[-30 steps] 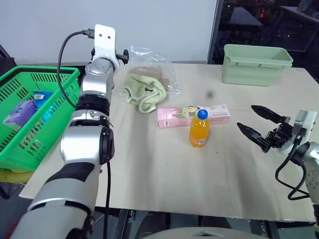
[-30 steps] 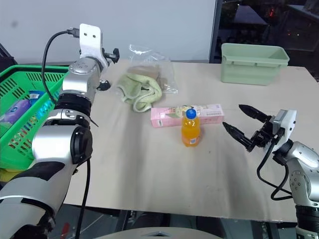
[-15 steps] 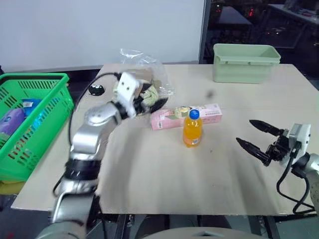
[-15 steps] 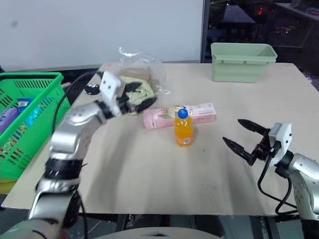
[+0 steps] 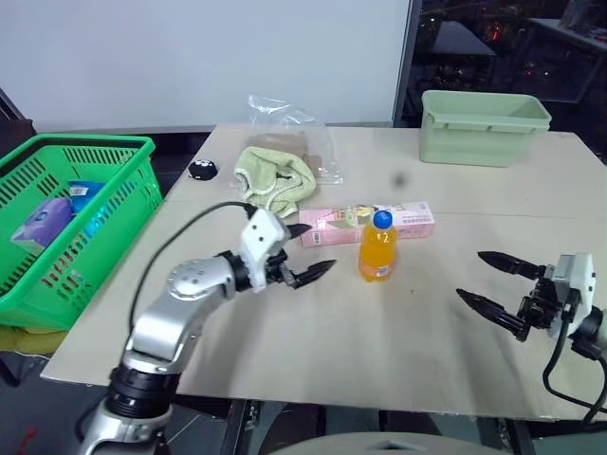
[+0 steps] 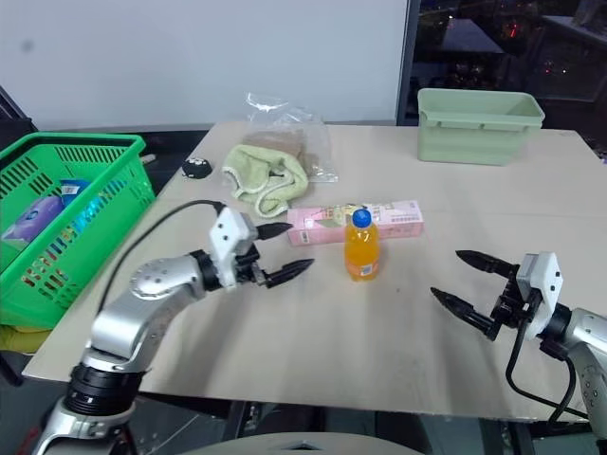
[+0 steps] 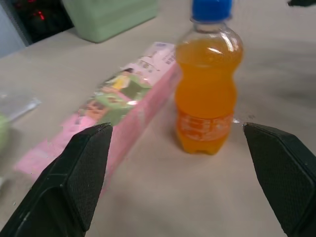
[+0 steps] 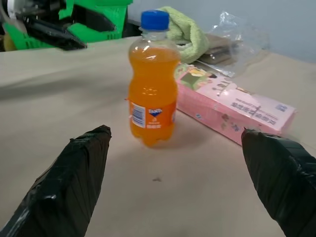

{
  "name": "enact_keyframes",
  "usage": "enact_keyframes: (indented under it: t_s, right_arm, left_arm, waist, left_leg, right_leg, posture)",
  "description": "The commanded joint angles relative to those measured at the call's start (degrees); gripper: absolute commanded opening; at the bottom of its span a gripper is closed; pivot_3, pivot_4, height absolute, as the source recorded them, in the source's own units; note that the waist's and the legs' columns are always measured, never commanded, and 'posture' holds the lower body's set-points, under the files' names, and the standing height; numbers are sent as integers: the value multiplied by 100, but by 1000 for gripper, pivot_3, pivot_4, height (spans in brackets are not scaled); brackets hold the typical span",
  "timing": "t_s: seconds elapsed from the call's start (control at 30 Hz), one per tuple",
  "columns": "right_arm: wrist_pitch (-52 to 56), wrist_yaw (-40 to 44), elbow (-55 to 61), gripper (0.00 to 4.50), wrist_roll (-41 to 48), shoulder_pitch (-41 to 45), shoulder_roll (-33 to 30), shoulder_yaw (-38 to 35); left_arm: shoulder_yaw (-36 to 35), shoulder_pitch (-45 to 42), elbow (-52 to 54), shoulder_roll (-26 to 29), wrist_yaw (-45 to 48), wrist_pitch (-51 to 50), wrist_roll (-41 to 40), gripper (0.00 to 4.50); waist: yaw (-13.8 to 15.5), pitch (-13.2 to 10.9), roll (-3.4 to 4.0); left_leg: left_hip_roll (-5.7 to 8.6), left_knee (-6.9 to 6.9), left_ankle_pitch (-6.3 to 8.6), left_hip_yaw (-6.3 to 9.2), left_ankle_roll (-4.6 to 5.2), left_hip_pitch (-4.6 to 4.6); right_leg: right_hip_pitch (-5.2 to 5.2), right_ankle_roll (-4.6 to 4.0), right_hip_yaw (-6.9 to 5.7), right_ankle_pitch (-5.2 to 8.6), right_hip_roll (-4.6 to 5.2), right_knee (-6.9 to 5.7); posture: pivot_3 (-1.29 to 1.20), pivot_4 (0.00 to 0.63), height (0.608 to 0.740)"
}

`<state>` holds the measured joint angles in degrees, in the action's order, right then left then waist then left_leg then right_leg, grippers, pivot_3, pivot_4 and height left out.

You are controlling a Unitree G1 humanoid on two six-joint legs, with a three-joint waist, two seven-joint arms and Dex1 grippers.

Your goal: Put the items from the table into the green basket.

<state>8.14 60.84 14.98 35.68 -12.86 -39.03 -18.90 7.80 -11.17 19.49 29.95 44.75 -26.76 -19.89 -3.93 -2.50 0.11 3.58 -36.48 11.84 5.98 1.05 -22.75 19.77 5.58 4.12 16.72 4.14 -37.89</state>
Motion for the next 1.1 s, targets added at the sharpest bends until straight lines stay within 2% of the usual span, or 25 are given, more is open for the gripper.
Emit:
enact_keyframes:
  t_s: [0.03, 0.17, 0.53, 0.7, 0.77, 0.8, 0.87, 1.1]
  right_arm:
    - [-88, 11, 279, 4500, 111, -122, -7, -257]
    - [-83, -54, 433, 4500, 146, -273, 8, -348]
    - [-219, -322, 747, 4500, 44, -542, 287, -368]
    - [-246, -374, 794, 4500, 63, -546, 301, -426]
    - [-249, -378, 809, 4500, 73, -559, 290, -429]
    - [-252, -378, 813, 4500, 71, -560, 287, -423]
    - [-253, -380, 820, 4500, 65, -554, 286, -408]
    - [-255, -353, 748, 4500, 57, -462, 259, -360]
  left_arm:
    - [377, -282, -411, -213, 85, 426, 298, 4388]
    - [654, -747, -1215, -732, 50, 821, 525, 4388]
    - [921, -1752, -3238, -2160, -117, 1694, 960, 4388]
    - [842, -1930, -3635, -2442, -86, 1859, 986, 4388]
    - [804, -1928, -3663, -2462, -91, 1912, 1005, 3896]
    - [788, -1918, -3665, -2461, -100, 1935, 1021, 3798]
    - [763, -1899, -3661, -2456, -100, 1950, 1043, 2977]
    - [670, -1798, -3549, -2422, -270, 1949, 1110, 2889]
  waist:
    - [-1, 0, 0]
    - [-20, 0, 0]
    - [-342, 5, 0]
    - [-521, 5, 0]
    - [-586, 5, 0]
    - [-635, 5, 0]
    - [-693, 5, 1]
    - [-783, 5, 1]
  left_leg:
    - [0, 2, 0, 0, 0, 0]
    - [-2, 1, 0, -4, 0, 0]
    - [-1, -1, -2, -10, 3, -5]
    - [0, -1, -1, -9, 3, -7]
    - [0, -1, -1, -8, 2, -7]
    - [-1, -1, -1, -6, 2, -7]
    - [-1, -1, -1, -3, 2, -7]
    - [3, -1, 0, 0, 0, -7]
  right_leg:
    - [1, 0, 0, 0, 0, -1]
    - [0, 0, -2, 0, -3, 0]
    - [-2, 7, 1, 1, -4, 4]
    - [-5, 11, 0, 2, -3, 5]
    - [-5, 12, 0, 2, -3, 4]
    - [-5, 12, -1, 3, -3, 4]
    - [-5, 14, -3, 3, -4, 3]
    - [-9, 32, -4, 13, 1, 4]
  posture:
    - [-187, 0, 740]
    - [-218, 0, 740]
    - [-282, 0, 740]
    - [-298, 0, 740]
    - [-298, 0, 740]
    - [-301, 0, 740]
    - [-299, 0, 740]
    - [-280, 0, 740]
